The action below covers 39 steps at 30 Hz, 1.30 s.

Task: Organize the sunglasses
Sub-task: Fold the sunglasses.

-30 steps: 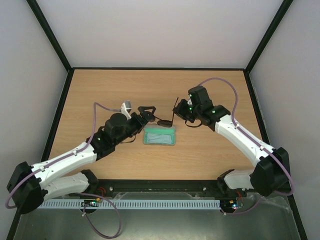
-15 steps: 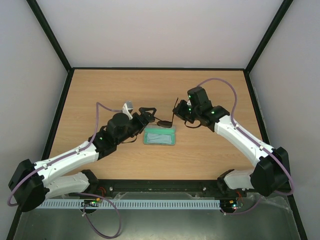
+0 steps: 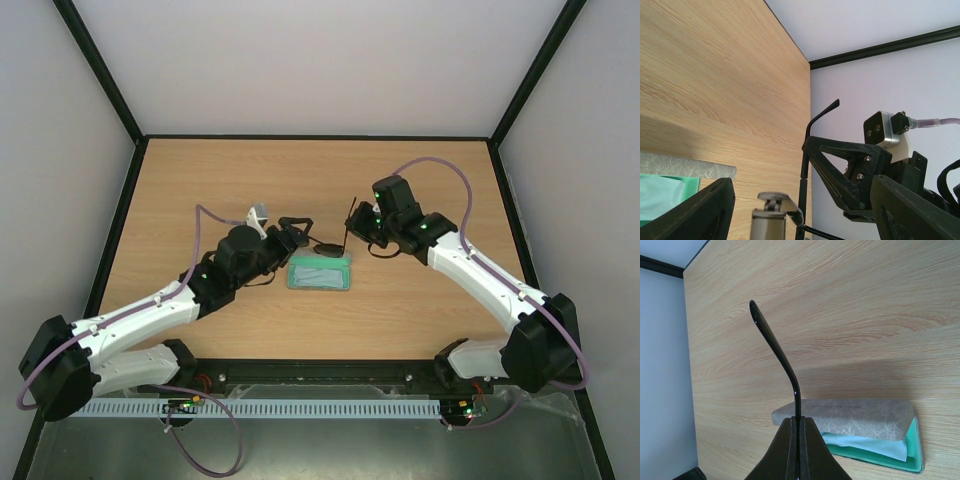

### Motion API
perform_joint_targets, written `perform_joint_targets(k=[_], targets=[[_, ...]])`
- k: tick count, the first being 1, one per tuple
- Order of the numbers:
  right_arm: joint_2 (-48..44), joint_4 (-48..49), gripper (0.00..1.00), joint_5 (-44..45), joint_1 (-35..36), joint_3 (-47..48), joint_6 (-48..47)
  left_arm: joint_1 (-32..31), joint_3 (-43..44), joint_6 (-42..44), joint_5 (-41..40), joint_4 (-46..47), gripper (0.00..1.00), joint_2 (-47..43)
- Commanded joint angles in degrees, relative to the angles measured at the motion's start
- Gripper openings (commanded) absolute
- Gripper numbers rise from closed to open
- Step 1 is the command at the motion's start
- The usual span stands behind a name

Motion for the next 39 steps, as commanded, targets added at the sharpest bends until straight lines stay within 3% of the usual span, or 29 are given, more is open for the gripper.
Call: perform_joint_targets(k=[1, 21, 31, 39], targets=[[-0.1, 0.5, 0.01, 1.6, 0.5, -0.8, -0.5, -0.2, 1.2, -0.1, -0.4, -0.1, 0.76, 0.4], [-0.1, 1.0, 0.01, 1.2, 0.6, -1.1, -0.6, -0.2, 2.3, -0.2, -0.5, -2.1, 0.61, 1.2], [-0.2, 1.2, 0.01, 0.9, 0.6, -1.3, -0.7, -0.2, 2.2, -0.1, -0.7, -2.6, 0.62, 1.0], [-0.3, 1.4, 0.18, 0.9, 0.6, -1.4, -0.7, -0.2, 2.0, -0.2, -0.7, -2.6, 0.62, 0.8]])
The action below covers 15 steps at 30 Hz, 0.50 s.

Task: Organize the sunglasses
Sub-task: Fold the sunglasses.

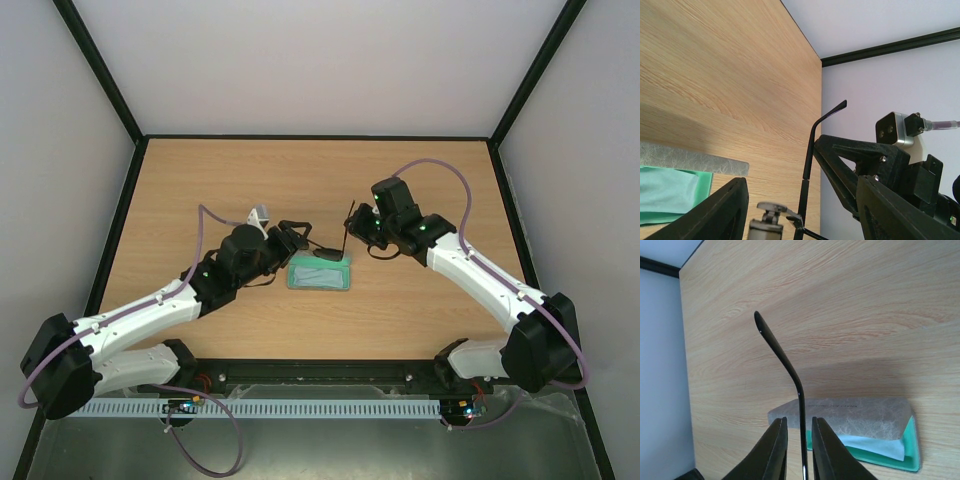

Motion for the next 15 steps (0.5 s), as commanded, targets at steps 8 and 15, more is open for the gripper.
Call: perform_joint_targets(k=[8, 15], targets=[[-0.8, 0.8, 0.23, 0.7, 0.3, 0.0, -0.9, -0.2, 1.0, 0.1, -0.7, 0.3, 0.61, -0.3], [-4.5, -4.0, 0.27, 3.1, -1.6, 1.4, -3.8, -0.1, 1.0, 0.6, -0.5, -0.5, 0.61, -1.4]])
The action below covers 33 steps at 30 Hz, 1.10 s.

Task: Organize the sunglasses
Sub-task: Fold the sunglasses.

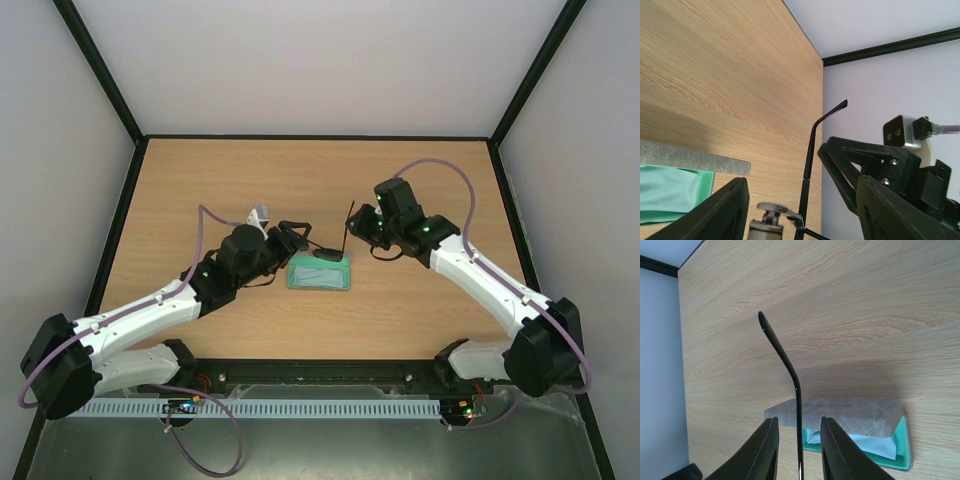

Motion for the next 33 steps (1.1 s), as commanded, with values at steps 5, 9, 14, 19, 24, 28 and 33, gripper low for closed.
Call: perform_joint_targets(k=[5, 9, 14, 19, 24, 28, 33], targets=[[-7.7, -4.8, 0.19, 2.0, -6.0, -2.9, -4.8, 0.3, 1.1, 0.7, 0.5, -0.9, 0.61, -2.6], [-6.2, -3.7, 0.12, -1.4, -7.4, -5.8, -7.2, 1.0, 1.8, 1.4, 3.5, -1.4, 0.61, -2.8], [-2.6, -2.8, 0.11, -6.0, -7.5, -4.8, -10.0, 2.0, 2.7, 2.8, 7.9, -2.5, 0.61, -2.9], [0.3, -4.5, 0.11, -7.9, -7.4, -1.1, -11.9, 2.2, 2.3, 3.1, 9.3, -3.1, 0.61, -3.2], [2.5, -5.8, 0.11, -8.6, -5.5, 2.6, -12.8, 2.2, 1.8, 3.1, 10.6, -2.5, 0.61, -2.4], [6.5, -7.0, 0.09, -9.0, -1.1, 6.3, -13.6, 2.3, 1.7, 3.1, 11.7, -1.5, 0.61, -1.6], [8.5, -7.1, 0.08, -8.3, 3.5, 8.9, -13.2, 2.2, 2.2, 3.8, 12.9, -1.4, 0.60, -0.7]])
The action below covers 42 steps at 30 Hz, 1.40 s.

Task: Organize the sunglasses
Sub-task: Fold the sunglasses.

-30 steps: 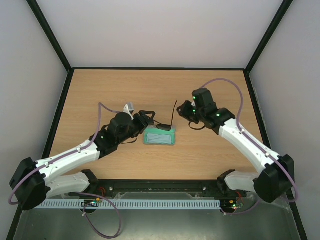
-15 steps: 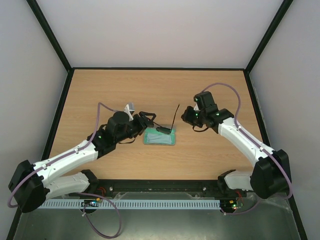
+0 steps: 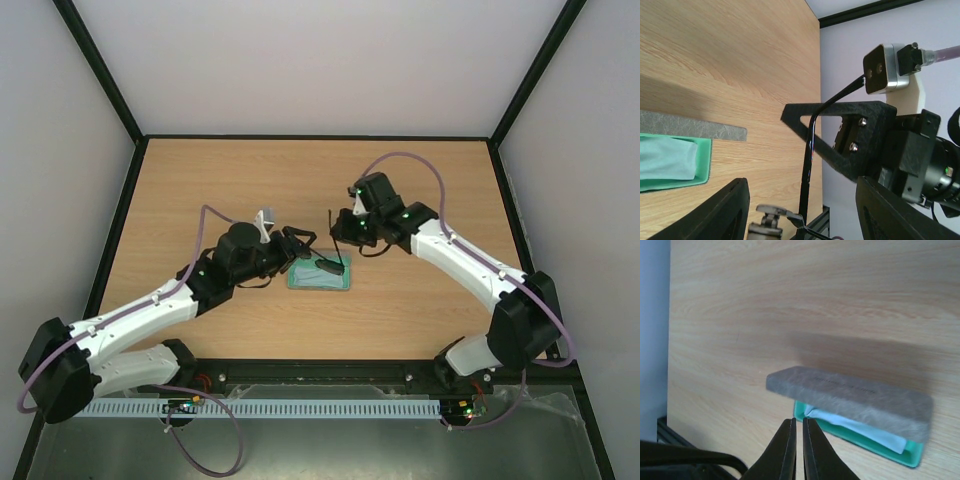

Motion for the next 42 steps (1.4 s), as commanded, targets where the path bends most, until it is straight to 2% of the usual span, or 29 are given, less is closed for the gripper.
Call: perform_joint_targets(k=[1, 15, 24, 28, 32, 39, 42], targets=[[1.0, -2.8, 0.08, -0.3, 3.3, 3.0, -1.0, 0.4, 1.9, 1.2, 2.2, 1.6, 0.60, 0.8], [0.8, -2.1, 0.06, -9.3, 6.9, 2.9, -3.2, 0.7, 1.9, 1.6, 4.8, 3.2, 0.60, 2.9], [1.4, -3.3, 0.06, -11.6, 9.6, 4.2, -5.6, 1.1, 1.7, 2.6, 6.6, 3.6, 0.60, 3.4], [0.3, -4.2, 0.07, -9.4, 9.6, 3.1, -5.8, 2.1, 0.6, 2.9, 8.5, 4.1, 0.60, 2.6], [-0.7, -2.6, 0.11, -7.9, 8.4, 0.6, -4.2, 3.1, -1.0, 3.1, 10.8, 5.7, 0.60, 1.0], [-3.7, 0.7, 0.12, -9.3, 4.4, -3.2, -1.6, 5.2, -4.1, 2.2, 14.7, 9.6, 0.60, -0.9], [-6.7, 1.1, 0.20, -12.8, 1.3, -5.0, -2.0, 6.2, -4.6, 2.5, 16.6, 10.0, 0.60, -1.8]])
